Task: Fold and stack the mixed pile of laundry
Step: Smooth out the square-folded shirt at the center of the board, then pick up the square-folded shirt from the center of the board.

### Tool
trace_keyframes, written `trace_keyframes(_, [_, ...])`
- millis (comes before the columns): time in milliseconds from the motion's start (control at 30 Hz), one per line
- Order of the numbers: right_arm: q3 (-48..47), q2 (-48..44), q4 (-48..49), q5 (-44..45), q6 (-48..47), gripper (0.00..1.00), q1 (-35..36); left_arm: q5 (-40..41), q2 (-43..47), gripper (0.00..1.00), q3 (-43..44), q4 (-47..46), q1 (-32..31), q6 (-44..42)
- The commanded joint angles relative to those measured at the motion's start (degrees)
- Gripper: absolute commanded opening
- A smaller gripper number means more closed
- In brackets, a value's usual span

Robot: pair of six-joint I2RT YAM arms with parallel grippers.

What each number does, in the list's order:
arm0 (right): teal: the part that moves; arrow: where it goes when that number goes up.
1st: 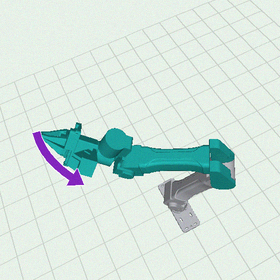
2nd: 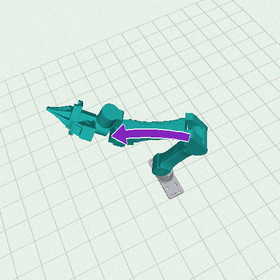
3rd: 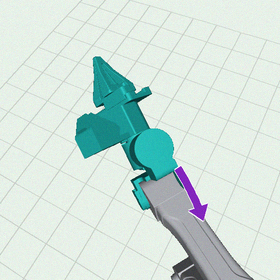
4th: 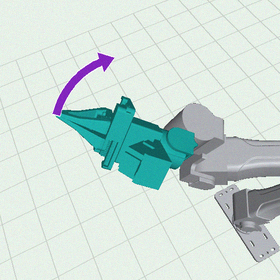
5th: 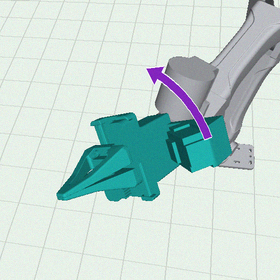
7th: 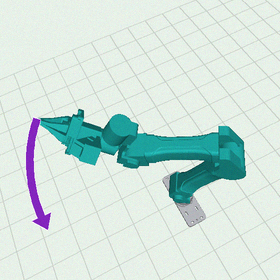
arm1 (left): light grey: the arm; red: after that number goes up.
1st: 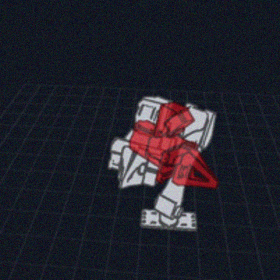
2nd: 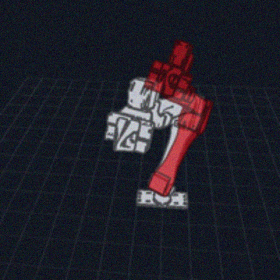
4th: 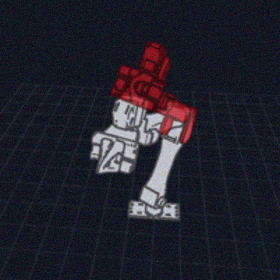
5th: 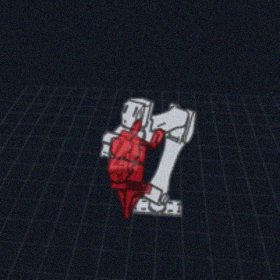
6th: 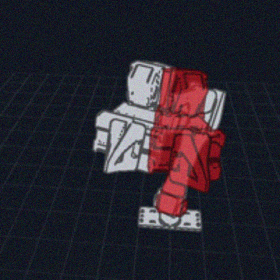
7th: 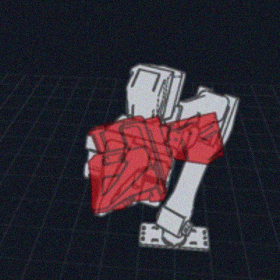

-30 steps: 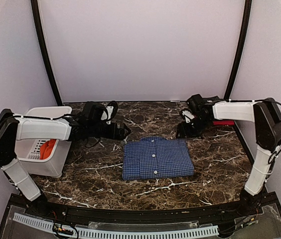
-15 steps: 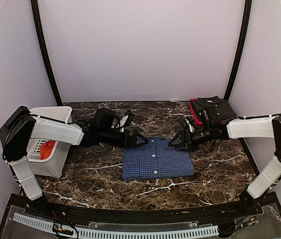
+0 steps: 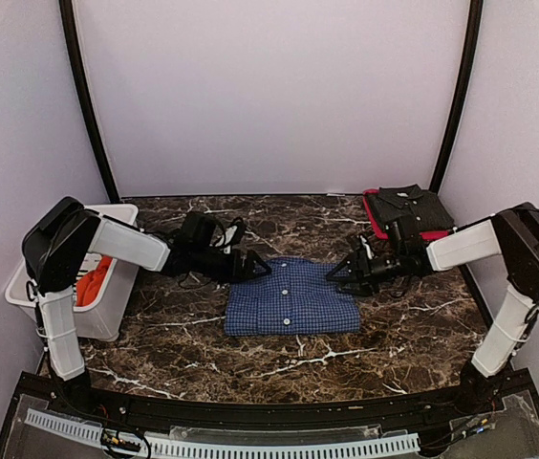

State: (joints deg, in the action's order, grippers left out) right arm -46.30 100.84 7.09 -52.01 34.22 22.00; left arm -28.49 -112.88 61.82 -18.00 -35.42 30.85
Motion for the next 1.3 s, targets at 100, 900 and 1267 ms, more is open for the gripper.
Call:
trace_keyframes(100, [3.7, -19.0, -1.7, -1.2, 4.5, 0.68, 4.0, -2.4, 17.8, 0.99, -2.6, 10.7, -7.1, -5.5])
trace_keyframes(900, [22.0, 3.1, 42.1, -5.1, 26.4, 0.60, 4.4, 0.9, 11.2, 0.99, -19.4, -2.8, -6.7, 0.2])
trace_keyframes(1267, [18.1, -27.5, 0.1, 11.5, 11.0, 0.57, -0.2, 26.9, 19.6, 0.99, 0.0, 18.8, -20.9, -28.8])
